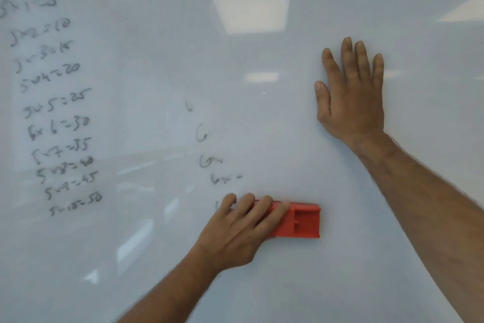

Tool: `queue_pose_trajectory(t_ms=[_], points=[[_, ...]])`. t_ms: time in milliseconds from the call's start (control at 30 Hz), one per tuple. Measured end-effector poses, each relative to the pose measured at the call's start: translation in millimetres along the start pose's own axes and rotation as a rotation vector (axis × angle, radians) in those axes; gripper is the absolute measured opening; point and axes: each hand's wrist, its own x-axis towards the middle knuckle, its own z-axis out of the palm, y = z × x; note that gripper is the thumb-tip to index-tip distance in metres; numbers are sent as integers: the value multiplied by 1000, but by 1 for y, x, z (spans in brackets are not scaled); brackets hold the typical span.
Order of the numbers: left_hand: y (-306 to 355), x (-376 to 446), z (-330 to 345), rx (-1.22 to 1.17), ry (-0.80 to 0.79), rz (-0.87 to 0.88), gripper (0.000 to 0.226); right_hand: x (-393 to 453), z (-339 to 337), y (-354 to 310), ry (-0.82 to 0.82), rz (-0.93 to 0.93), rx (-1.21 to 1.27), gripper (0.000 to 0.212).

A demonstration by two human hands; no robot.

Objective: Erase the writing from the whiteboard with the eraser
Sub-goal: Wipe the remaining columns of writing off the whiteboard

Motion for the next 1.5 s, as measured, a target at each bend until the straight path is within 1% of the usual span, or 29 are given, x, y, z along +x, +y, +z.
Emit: queue_pose_trajectory(t_ms=[67, 167, 300, 400, 467, 567, 667, 767, 967, 1100, 1233, 1367, 1433, 1500], points=[[-33, 20, -6, 30, 53, -124, 64, 0, 0, 0, 5, 1, 0, 61], [-95, 56, -19, 78, 81, -311, 74, 1, 1, 0, 18, 1, -4, 60], [-181, 96, -37, 120, 50, -589, 70, 0, 4, 0, 47, 3, -5, 60], [-233, 103, -47, 93, 30, -798, 70, -1, 4, 0, 52, 4, -3, 60], [-248, 98, -47, 40, 55, -880, 69, -1, 4, 0, 50, 7, -2, 60], [-239, 87, -40, -56, 114, -928, 69, -2, 5, -1, 56, 10, -7, 60], [-209, 74, -33, -110, 146, -896, 68, -2, 5, -3, 57, 9, -14, 60], [-168, 57, -25, -152, 149, -798, 68, -2, 4, -4, 42, 17, -15, 60], [-57, 1, -5, -134, 111, -436, 75, -3, 1, -4, 30, 26, -8, 61], [-12, -43, 10, -121, 62, -216, 76, -3, 1, -3, 27, 26, -2, 60], [1, -75, 14, -116, -9, -86, 66, -3, 3, -1, 25, 22, -2, 60], [-14, -87, 11, -98, -67, 19, 61, -2, 4, 0, 32, 19, 7, 59], [-25, -89, 11, -74, -51, 26, 60, -3, 4, 0, 42, 19, 4, 58], [-33, -89, 11, -61, -10, -62, 63, -3, 4, 1, 46, 20, 6, 58]])
